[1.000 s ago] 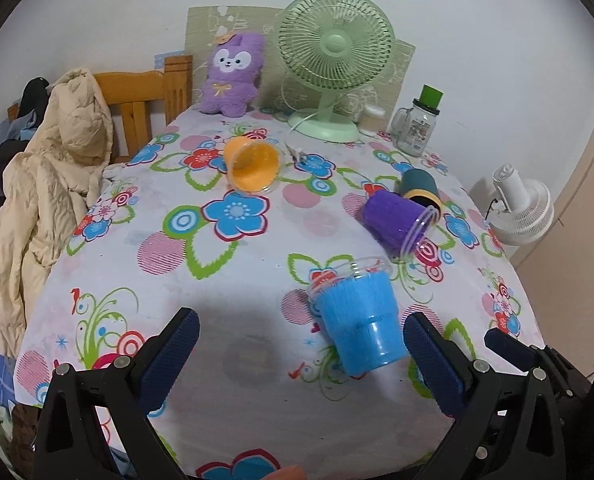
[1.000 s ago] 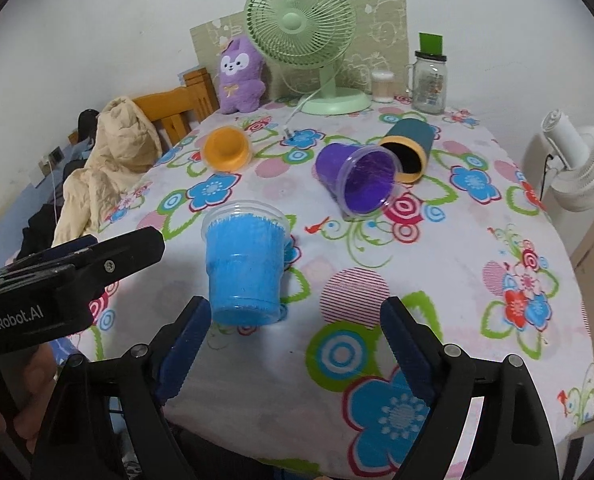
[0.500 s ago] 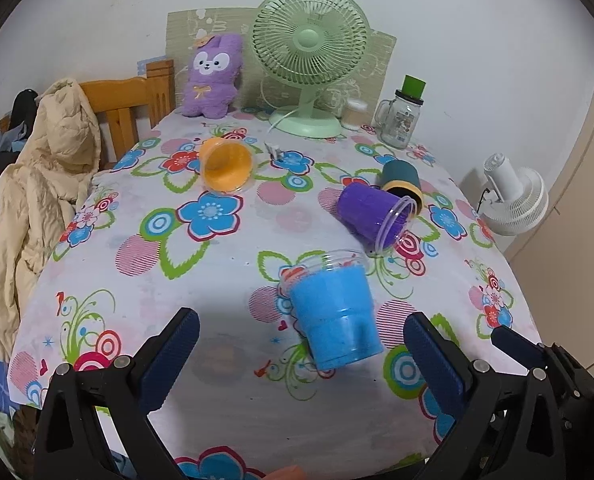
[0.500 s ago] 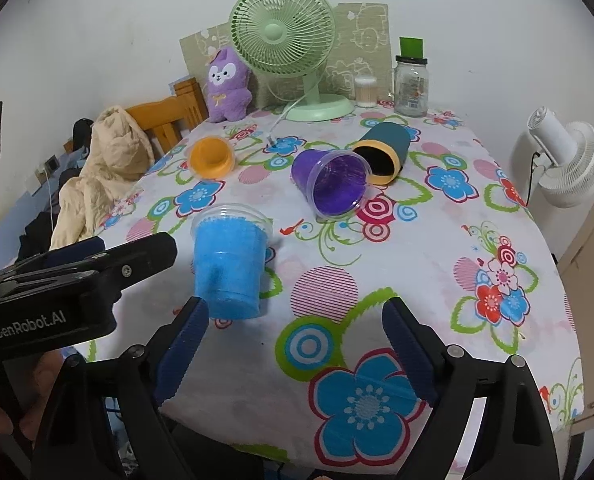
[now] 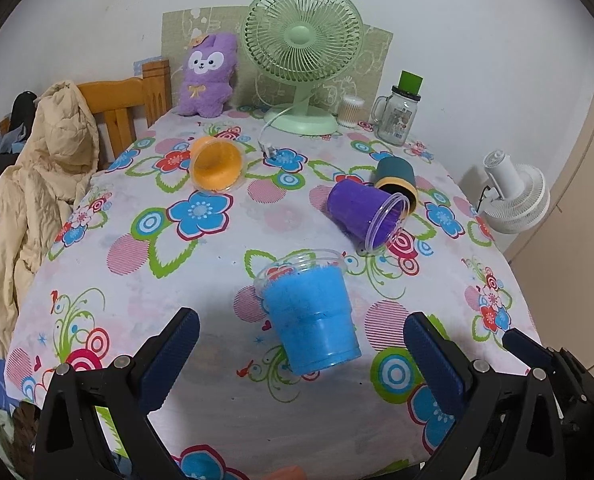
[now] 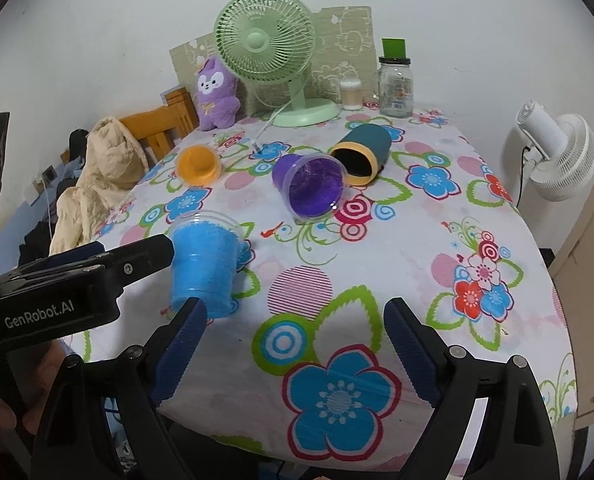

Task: Flip cup upside down
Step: 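Carry the blue cup upright in the left tool above the table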

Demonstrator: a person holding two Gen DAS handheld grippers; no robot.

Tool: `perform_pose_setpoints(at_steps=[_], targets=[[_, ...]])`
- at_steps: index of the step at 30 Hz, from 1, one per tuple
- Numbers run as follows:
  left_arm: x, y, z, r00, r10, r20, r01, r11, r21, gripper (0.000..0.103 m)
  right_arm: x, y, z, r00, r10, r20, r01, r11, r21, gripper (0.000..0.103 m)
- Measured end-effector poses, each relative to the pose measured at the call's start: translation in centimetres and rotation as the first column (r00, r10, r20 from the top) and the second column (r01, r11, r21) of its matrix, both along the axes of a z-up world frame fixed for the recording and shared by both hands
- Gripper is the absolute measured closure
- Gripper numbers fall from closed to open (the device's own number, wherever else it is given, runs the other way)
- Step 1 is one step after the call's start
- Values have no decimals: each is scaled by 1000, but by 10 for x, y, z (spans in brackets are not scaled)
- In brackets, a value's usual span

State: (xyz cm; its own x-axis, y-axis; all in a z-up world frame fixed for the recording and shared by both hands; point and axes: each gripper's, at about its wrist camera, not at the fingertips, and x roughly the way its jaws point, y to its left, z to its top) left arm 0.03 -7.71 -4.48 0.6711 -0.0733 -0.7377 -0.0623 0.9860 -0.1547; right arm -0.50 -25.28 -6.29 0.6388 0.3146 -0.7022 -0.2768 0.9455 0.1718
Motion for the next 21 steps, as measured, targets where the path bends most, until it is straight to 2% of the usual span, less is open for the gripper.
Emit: perform_pose_setpoints(at_steps=[21], targets=[[26,-16,-32,997,10,-80,-9,1000,15,0,-2,-20,-12,999,-30,-35,30,1000,-7,10]])
